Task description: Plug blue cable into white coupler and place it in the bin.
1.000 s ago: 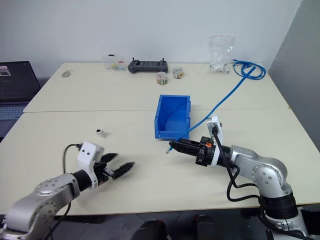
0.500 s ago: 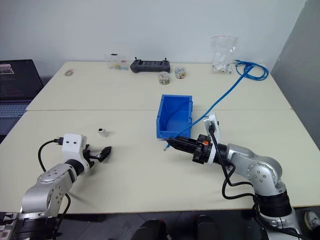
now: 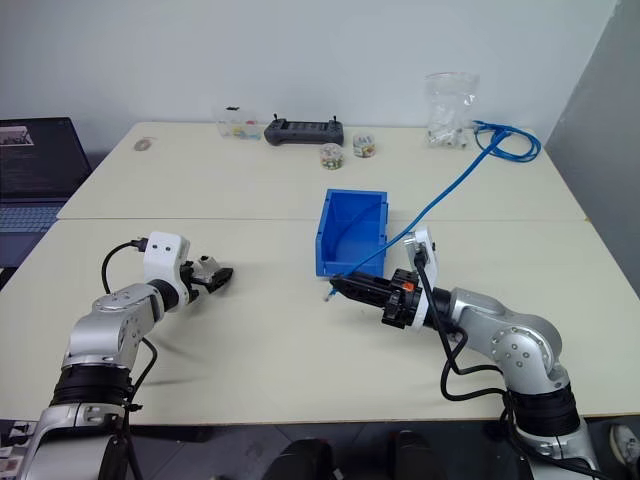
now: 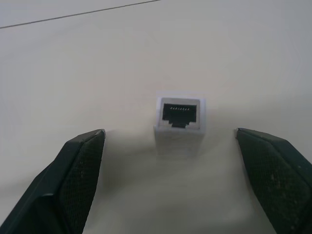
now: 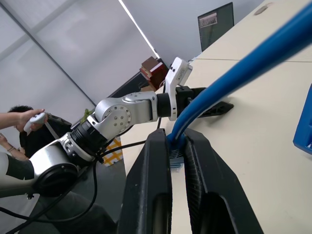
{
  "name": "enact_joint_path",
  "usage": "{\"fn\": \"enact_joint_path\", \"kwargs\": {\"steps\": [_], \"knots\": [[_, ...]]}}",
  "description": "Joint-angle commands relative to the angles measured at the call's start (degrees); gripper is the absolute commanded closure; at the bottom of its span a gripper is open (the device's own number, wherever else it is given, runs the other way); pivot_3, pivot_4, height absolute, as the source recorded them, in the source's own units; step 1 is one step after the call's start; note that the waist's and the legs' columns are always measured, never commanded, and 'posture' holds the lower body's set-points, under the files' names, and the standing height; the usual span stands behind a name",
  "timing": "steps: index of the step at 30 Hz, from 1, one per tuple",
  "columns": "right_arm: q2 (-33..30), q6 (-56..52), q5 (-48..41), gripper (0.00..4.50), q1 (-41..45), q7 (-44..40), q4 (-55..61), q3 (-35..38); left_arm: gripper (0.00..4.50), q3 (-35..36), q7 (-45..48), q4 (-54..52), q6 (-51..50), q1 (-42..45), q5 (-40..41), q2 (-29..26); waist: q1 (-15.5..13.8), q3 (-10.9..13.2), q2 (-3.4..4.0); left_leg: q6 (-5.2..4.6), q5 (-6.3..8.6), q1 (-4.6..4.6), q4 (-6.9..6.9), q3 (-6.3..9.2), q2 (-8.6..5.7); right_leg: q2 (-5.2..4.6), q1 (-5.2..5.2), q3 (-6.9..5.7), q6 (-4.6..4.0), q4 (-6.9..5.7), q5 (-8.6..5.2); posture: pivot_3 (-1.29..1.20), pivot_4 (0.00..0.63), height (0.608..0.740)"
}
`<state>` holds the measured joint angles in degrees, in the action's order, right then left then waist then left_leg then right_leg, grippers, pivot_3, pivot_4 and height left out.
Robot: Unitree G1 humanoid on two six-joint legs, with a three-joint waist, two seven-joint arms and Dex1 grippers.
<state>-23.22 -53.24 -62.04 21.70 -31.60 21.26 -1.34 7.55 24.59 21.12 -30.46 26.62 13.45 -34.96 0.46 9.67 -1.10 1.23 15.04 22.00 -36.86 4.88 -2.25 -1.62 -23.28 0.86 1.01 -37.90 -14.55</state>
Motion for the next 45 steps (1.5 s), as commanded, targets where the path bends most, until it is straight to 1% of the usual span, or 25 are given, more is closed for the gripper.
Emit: {"fn": "enact_joint_path", "kwargs": {"steps": [1,4,6,7,8,11,12,14,16,18,21,24,26,28,31,35,39,45], "knots": [[0.25,0.09,-0.65,4.41,0.09,-0.04,2.54,0.59,0.72,-1.06,0.93,1.62,0.77,0.88,-1.74,0.24,0.0,0.0,0.0,0.0,0.0,0.0,0.0,0.0,0.0,0.0,0.0,0.0,-0.12,0.0,0.08,0.0,0.15,0.74],[0.22,0.08,-0.63,4.41,-0.02,0.06,2.75,0.6,1.42,-0.92,0.63,2.13,0.6,1.05,-2.23,0.41,0.01,0.0,0.0,0.0,0.0,0.0,0.0,0.0,0.0,-0.01,0.0,0.0,-0.13,0.0,0.09,0.0,0.15,0.74],[0.28,0.11,-0.53,4.41,-0.08,0.14,2.84,0.5,1.8,-0.75,0.31,2.0,0.43,0.58,-2.38,0.61,0.02,0.0,0.0,0.0,0.0,0.0,0.0,0.01,0.0,-0.01,0.0,-0.01,-0.14,0.0,0.09,0.0,0.15,0.74],[0.32,0.14,-0.45,4.41,-0.07,0.16,2.83,0.43,2.1,-0.7,0.17,1.93,0.42,0.32,-2.46,0.7,0.03,0.0,0.0,0.0,0.0,-0.01,0.0,0.01,0.0,-0.01,0.0,0.0,-0.14,-0.01,0.09,0.0,0.15,0.74],[0.33,0.18,-0.4,4.41,-0.12,0.17,2.87,0.39,2.27,-0.6,-0.07,1.79,0.36,0.04,-2.5,0.81,0.03,0.0,0.0,0.0,0.0,-0.01,0.0,0.01,0.0,-0.01,0.0,-0.01,-0.14,-0.01,0.09,0.0,0.15,0.74],[0.35,0.31,-0.11,4.41,-0.14,0.12,2.78,0.22,3.02,-0.53,-0.44,1.74,0.55,-0.6,-2.77,0.97,0.15,0.0,0.0,0.0,0.0,-0.04,0.0,0.01,0.01,0.0,0.0,0.0,-0.14,-0.05,0.09,0.0,0.15,0.74],[0.33,0.35,0.01,4.41,-0.13,0.08,2.75,0.17,3.17,-0.53,-0.47,1.75,0.61,-0.73,-2.83,0.97,0.2,0.0,0.0,0.0,0.0,-0.06,0.0,0.0,0.01,0.0,0.0,0.0,-0.14,-0.07,0.09,0.0,0.15,0.74],[0.22,0.38,0.12,4.41,-0.2,-0.05,2.73,0.16,3.64,-0.49,-0.36,1.68,0.62,-0.96,-2.82,0.92,0.35,-0.01,0.0,0.0,0.0,-0.07,0.01,0.0,0.01,0.0,0.0,0.0,-0.14,-0.08,0.09,0.0,0.15,0.74],[-0.2,0.41,0.31,4.41,-0.56,-0.36,2.82,0.27,3.7,-0.72,1.21,0.4,0.16,-1.75,-2.11,0.75,0.52,-0.01,0.0,0.0,0.0,-0.08,0.01,0.0,0.01,0.0,0.0,0.0,-0.14,-0.09,0.09,0.0,0.15,0.74],[-0.96,0.41,0.51,4.41,-1.21,-0.73,3.05,0.57,3.7,-2.29,4.82,-3.4,-0.86,-3.69,-1.07,0.23,0.72,-0.01,-0.01,0.0,0.0,-0.07,0.01,0.0,0.01,0.0,0.0,0.0,-0.14,-0.09,0.09,0.0,0.15,0.74],[-2.51,0.38,0.55,4.41,-2.55,-1.17,3.84,1.46,3.7,-6.38,14.28,-14.37,-3.24,-8.79,2.8,-1.09,1.06,-0.02,0.0,0.01,0.0,-0.06,0.01,-0.04,0.0,-0.02,0.0,0.04,-0.14,-0.05,0.09,0.0,0.15,0.74],[-5.24,1.25,2.4,4.41,-4.37,-2.39,5.53,1.21,3.7,-12.2,24.99,-25.75,-2.6,-13.24,5.84,-3.76,0.82,-0.01,0.0,0.02,0.01,-0.02,0.01,-0.08,-0.07,-0.13,0.01,0.05,-0.14,-0.01,0.09,0.0,0.15,0.74],[-6.42,1.79,3.62,4.41,-5.2,-3.08,6.45,0.82,3.7,-15.27,30.35,-30.05,-0.47,-14.36,6.21,-5.22,0.45,-0.01,0.01,0.01,0.01,0.02,-0.02,-0.05,-0.09,-0.17,0.04,0.02,-0.14,0.06,0.09,0.0,0.15,0.74],[-7.51,2.52,5.25,4.41,-5.88,-3.9,7.36,0.14,3.7,-18.45,34.2,-32.08,1.0,-13.85,5.27,-6.26,0.32,0.0,0.0,0.01,0.01,0.03,-0.02,-0.06,-0.09,-0.18,0.05,0.0,-0.13,0.13,0.08,0.0,0.15,0.74],[-8.54,4.17,8.26,4.41,-6.6,-5.16,8.6,-1.13,3.7,-22.53,37.97,-31.86,2.25,-11.37,3.82,-6.1,0.35,0.01,0.0,-0.01,0.01,0.03,-0.01,-0.08,-0.06,-0.13,0.04,-0.03,0.11,0.13,-0.07,0.0,0.15,0.74],[-8.15,6.09,11.03,4.41,-6.59,-5.6,8.86,-2.06,3.7,-26.27,40.62,-28.13,4.1,-7.64,1.54,-4.75,0.63,0.03,-0.02,-0.01,0.0,0.03,-0.01,-0.08,-0.02,-0.06,0.03,-0.02,0.14,0.11,-0.09,0.0,0.15,0.74],[-9.29,13.19,22.6,4.41,-5.33,-8.39,7.67,-9.36,3.7,-31.18,42.84,-20.57,9.94,-3.71,-4.55,-4.03,0.89,0.03,-0.02,-0.01,0.0,0.02,-0.02,-0.08,-0.02,0.0,0.03,-0.03,0.14,0.09,-0.09,0.0,0.15,0.74],[-7.42,20.43,32.58,4.41,-0.63,-13.21,1.83,-17.57,3.7,-32.47,43.42,-17.9,11.79,-2.31,-7.03,-2.45,1.0,0.01,-0.03,-0.02,0.0,-0.05,-0.07,-0.08,-0.03,0.0,0.08,0.0,0.15,0.06,-0.08,0.0,0.15,0.74]]}}
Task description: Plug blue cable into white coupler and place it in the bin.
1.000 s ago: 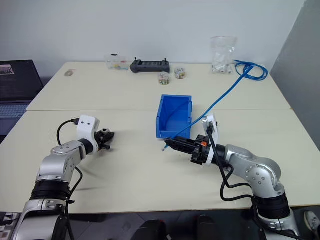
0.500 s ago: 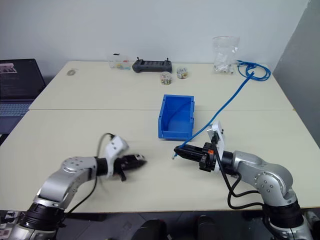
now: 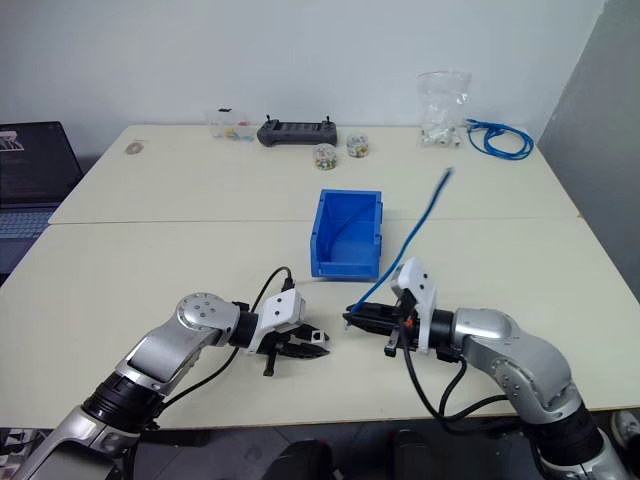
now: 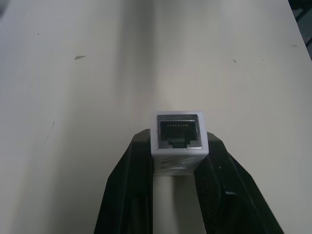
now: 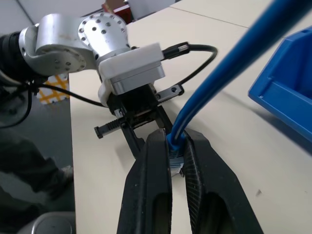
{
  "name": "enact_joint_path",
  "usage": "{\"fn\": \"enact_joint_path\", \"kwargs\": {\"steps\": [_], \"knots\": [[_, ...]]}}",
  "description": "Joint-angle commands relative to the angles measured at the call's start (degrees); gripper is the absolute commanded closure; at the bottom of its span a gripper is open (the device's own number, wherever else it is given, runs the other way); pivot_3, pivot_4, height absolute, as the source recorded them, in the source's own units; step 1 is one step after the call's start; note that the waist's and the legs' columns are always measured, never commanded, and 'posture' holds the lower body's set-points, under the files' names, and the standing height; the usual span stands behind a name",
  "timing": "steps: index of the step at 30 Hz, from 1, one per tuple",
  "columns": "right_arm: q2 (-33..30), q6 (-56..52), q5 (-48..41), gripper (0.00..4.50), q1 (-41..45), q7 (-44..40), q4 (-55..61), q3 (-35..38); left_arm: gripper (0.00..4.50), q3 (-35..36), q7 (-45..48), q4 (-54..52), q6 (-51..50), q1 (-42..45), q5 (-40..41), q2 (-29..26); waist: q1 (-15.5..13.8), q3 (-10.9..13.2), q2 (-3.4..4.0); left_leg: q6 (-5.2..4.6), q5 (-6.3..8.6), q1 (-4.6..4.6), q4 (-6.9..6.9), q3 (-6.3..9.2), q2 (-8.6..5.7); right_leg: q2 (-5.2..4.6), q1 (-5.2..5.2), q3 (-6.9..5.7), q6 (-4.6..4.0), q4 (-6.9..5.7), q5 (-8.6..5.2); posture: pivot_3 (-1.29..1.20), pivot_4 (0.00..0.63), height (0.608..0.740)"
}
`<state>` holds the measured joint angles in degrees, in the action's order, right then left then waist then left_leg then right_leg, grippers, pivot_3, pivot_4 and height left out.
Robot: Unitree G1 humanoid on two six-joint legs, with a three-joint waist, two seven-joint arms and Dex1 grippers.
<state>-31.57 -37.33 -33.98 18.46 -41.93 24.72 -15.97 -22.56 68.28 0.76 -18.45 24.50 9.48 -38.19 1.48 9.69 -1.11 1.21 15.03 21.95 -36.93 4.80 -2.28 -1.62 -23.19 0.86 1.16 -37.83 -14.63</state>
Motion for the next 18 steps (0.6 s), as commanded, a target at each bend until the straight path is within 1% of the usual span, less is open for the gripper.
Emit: {"fn": "enact_joint_path", "kwargs": {"steps": [1,3,10,18], "knots": [[1.17,5.58,6.06,4.41,3.49,-3.69,-2.79,-3.91,3.7,-2.34,-0.19,2.64,-0.24,-0.03,-3.29,0.97,-0.1,-0.01,-0.02,0.0,0.0,-0.02,-0.01,0.0,0.0,0.0,0.02,-0.01,0.0,-0.01,0.0,0.0,0.15,0.74],[1.66,7.55,8.81,4.41,5.06,-5.06,-4.85,-5.62,3.7,-2.51,-0.14,2.71,-0.59,0.06,-3.74,1.15,-0.29,-0.03,-0.04,0.0,0.0,0.0,-0.03,0.02,-0.03,0.0,0.03,-0.01,0.0,0.0,0.0,0.0,0.15,0.74],[3.91,10.51,14.05,4.41,6.89,-7.19,-8.25,-8.55,3.7,-2.71,-0.38,2.66,-1.45,-0.13,-4.05,1.51,-0.4,-0.04,-0.04,0.0,0.0,-0.02,-0.04,0.04,-0.04,-0.02,0.04,0.02,0.01,-0.05,0.01,0.0,0.15,0.74],[6.88,12.06,18.26,4.41,8.26,-8.41,-12.05,-10.15,3.7,-2.66,-0.27,2.87,-1.69,0.07,-4.44,1.84,-0.46,-0.08,-0.07,0.0,0.0,-0.04,-0.05,0.04,-0.06,-0.02,0.04,0.02,0.0,-0.08,0.01,0.0,0.15,0.74]]}}
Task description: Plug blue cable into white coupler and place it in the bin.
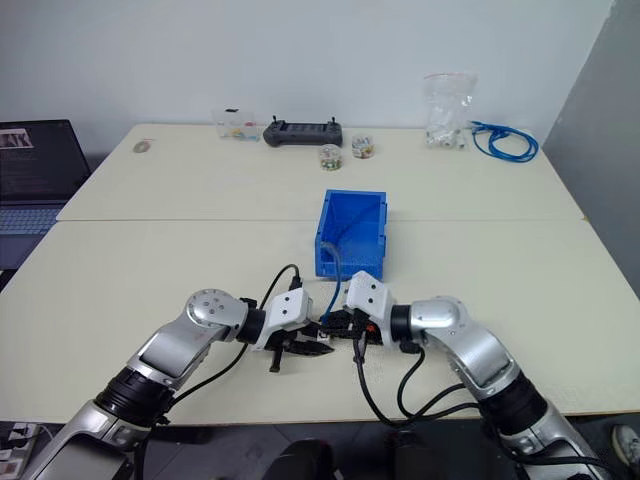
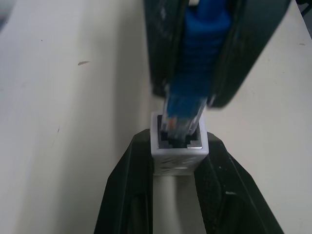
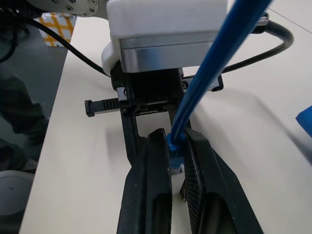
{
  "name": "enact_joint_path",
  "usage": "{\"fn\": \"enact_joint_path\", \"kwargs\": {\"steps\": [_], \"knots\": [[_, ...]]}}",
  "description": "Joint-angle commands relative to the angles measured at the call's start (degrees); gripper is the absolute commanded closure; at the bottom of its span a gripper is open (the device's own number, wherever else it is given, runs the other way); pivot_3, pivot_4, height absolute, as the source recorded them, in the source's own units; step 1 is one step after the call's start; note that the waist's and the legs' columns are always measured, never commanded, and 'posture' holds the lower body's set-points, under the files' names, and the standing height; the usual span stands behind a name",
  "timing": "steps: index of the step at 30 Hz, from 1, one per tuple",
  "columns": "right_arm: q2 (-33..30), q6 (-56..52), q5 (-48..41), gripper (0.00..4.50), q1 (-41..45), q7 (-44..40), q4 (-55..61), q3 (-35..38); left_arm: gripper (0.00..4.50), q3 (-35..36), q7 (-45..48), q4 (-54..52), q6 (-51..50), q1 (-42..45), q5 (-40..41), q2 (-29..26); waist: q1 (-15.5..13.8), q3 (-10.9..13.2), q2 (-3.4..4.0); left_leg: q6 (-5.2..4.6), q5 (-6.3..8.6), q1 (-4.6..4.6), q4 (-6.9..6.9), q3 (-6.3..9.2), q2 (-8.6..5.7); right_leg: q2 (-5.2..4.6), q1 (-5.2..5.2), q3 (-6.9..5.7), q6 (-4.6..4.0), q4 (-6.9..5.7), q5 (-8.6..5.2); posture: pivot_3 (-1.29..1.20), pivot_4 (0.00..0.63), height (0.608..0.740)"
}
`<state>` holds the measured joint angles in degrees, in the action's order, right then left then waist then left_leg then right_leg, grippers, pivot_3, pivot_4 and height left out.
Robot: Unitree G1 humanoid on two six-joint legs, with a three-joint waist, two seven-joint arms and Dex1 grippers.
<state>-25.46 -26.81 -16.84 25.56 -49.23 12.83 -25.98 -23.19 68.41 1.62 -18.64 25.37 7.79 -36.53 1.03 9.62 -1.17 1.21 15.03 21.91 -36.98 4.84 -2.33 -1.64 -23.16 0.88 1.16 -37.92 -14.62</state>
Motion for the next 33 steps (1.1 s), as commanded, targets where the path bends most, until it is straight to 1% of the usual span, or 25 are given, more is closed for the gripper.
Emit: {"fn": "enact_joint_path", "kwargs": {"steps": [1,5,12,23,33], "knots": [[0.92,1.65,1.43,4.41,1.32,-1.42,-0.53,-0.17,3.7,-2.03,-0.37,2.08,-1.44,-0.79,-2.82,0.18,0.0,-0.02,0.0,0.0,0.0,0.0,0.0,0.0,0.0,0.0,0.0,0.0,0.0,0.0,0.0,0.0,0.15,0.74],[0.33,2.87,3.13,4.41,1.66,-3.56,-2.34,-0.51,3.7,-1.96,-0.29,2.54,-1.15,-0.74,-3.02,0.11,0.0,-0.07,0.01,0.0,0.0,-0.02,0.0,-0.01,0.0,0.0,0.0,0.01,-0.01,-0.02,0.0,0.0,0.15,0.74],[-0.92,2.25,3.05,4.41,1.13,-6.7,-1.42,-0.58,3.7,-1.74,-0.33,3.02,-0.96,-0.83,-3.18,-0.18,0.0,-0.22,0.04,0.0,0.0,-0.04,0.0,-0.01,0.0,0.0,0.01,0.01,-0.01,-0.04,0.01,0.0,0.15,0.74],[-0.9,0.78,5.23,4.41,3.55,-8.26,-3.96,-1.17,3.7,-1.94,-0.18,2.74,-0.56,-0.93,-3.55,-0.46,0.0,-0.25,0.06,0.0,0.0,-0.05,0.0,0.0,-0.01,0.0,0.01,0.0,-0.01,-0.05,0.01,0.0,0.15,0.74],[1.02,-5.53,5.65,4.42,6.51,-11.08,-6.37,-6.03,3.7,-1.72,-0.82,2.52,-0.75,-0.89,-3.89,0.23,0.04,-0.5,0.15,0.0,0.0,-0.1,0.01,-0.01,0.0,0.0,0.03,0.01,-0.03,-0.07,0.01,0.0,0.15,0.74]]}}
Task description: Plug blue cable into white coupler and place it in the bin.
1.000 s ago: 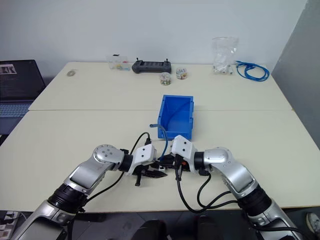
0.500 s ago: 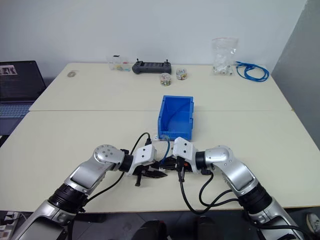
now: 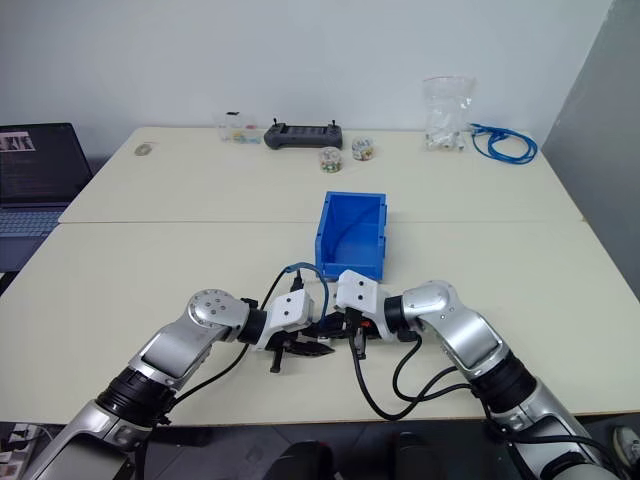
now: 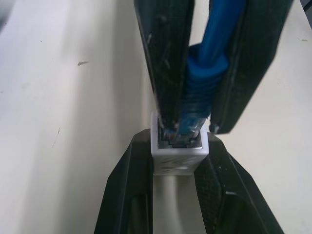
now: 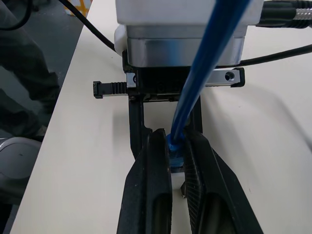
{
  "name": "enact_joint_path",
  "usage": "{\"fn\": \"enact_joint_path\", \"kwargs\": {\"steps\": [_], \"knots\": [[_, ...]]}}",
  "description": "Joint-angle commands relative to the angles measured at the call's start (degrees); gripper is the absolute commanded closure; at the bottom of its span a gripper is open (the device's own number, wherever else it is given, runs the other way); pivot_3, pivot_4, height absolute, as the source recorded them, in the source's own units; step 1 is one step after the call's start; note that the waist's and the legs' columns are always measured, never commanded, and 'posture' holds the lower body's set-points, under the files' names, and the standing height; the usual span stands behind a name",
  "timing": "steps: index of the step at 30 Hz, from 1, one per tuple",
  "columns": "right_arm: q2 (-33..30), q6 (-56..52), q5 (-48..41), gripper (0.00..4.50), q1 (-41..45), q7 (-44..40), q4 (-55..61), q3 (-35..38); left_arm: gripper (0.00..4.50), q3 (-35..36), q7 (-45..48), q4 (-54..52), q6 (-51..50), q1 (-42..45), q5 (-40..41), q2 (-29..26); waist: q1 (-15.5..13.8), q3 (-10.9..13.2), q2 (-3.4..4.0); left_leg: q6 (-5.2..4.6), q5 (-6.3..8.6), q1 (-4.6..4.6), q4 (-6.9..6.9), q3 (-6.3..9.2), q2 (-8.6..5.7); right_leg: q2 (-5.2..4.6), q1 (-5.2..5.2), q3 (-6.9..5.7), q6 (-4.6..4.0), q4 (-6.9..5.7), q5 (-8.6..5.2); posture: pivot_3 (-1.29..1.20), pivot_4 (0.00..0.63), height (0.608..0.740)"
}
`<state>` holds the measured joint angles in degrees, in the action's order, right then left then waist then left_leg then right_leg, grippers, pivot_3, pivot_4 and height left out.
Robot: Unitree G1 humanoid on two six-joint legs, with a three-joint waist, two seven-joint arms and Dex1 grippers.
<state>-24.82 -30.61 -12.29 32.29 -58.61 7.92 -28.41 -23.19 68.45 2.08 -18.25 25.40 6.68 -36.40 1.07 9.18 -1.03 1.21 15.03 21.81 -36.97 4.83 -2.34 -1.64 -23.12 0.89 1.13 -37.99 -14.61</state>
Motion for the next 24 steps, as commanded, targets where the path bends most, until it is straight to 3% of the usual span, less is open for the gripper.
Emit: {"fn": "enact_joint_path", "kwargs": {"steps": [1,8,12,19,24], "knots": [[0.18,-1.62,1.93,4.42,-0.34,-2.3,-2.17,-4.76,3.7,-1.69,-0.86,1.99,-1.17,-0.94,-2.78,0.11,0.01,-0.11,0.02,0.0,0.0,-0.01,0.0,0.0,0.0,0.0,0.0,0.01,0.0,0.0,0.0,0.0,0.15,0.74],[-0.89,-1.98,4.94,4.42,-2.05,-4.19,-5.75,-8.05,3.7,-1.4,-0.63,1.43,-1.64,-1.18,-2.79,-0.27,0.34,-0.64,0.1,0.0,0.0,-0.21,0.05,0.0,0.0,0.0,0.2,-0.01,0.02,0.02,-0.02,0.0,0.15,0.74],[0.35,-3.64,5.18,4.42,-2.35,-3.86,-8.24,-8.92,3.7,-1.23,-0.6,1.32,-1.91,-1.04,-2.86,-0.31,0.5,-0.71,0.11,-0.16,0.17,-1.09,0.25,0.02,0.02,0.0,1.1,-0.02,0.1,0.21,-0.34,0.0,0.15,0.74],[2.43,-3.24,7.08,4.42,-3.0,-3.36,-12.18,-10.96,3.7,-1.02,-0.66,1.26,-2.18,-0.95,-2.99,-0.05,0.63,-1.63,0.29,-0.17,0.2,-1.13,0.26,0.05,0.03,0.01,1.12,-0.02,0.07,0.21,-0.38,0.0,0.15,0.74],[3.4,-2.05,6.03,4.42,-2.92,-3.47,-11.97,-8.32,3.7,-0.79,-1.2,0.78,-2.01,-1.64,-3.65,-0.36,0.79,-1.76,0.29,-0.17,0.22,-1.81,0.6,0.01,0.03,0.01,1.63,0.04,0.01,0.28,-0.52,0.0,0.15,0.74]]}}
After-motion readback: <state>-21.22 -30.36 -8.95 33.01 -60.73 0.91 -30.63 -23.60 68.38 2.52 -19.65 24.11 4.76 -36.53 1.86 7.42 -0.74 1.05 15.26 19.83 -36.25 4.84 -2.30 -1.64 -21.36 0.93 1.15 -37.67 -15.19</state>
